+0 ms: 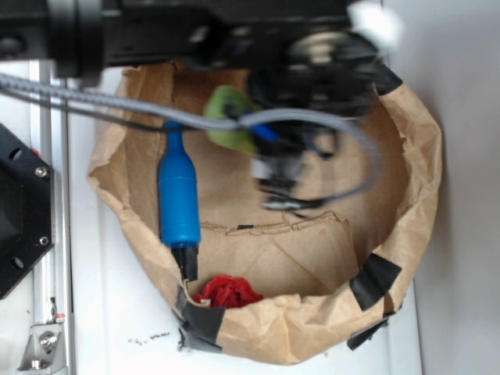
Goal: Grab the green animal.
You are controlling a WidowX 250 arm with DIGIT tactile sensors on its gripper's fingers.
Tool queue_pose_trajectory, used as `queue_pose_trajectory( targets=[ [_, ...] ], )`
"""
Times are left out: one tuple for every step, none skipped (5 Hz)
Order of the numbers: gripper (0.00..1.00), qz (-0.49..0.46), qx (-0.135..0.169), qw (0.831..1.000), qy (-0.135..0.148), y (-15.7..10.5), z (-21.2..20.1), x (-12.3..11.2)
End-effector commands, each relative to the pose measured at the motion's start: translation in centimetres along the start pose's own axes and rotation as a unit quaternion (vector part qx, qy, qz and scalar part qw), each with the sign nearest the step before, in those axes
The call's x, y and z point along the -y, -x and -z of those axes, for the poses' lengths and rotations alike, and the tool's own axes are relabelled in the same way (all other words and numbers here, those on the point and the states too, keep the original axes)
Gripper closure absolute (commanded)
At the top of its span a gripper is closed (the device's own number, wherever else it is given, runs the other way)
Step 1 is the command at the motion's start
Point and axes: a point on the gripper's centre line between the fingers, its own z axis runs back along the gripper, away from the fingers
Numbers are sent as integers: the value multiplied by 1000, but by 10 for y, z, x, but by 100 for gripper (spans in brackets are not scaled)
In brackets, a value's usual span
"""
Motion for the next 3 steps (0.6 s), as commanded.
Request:
queue_pose_trajectory(
  targets=[
    [100,-34,15,999,-3,-1,-42,23],
    [100,-30,23,999,-1,7,-47,23],
    [100,-32,13,999,6,7,-43,20]
  ],
)
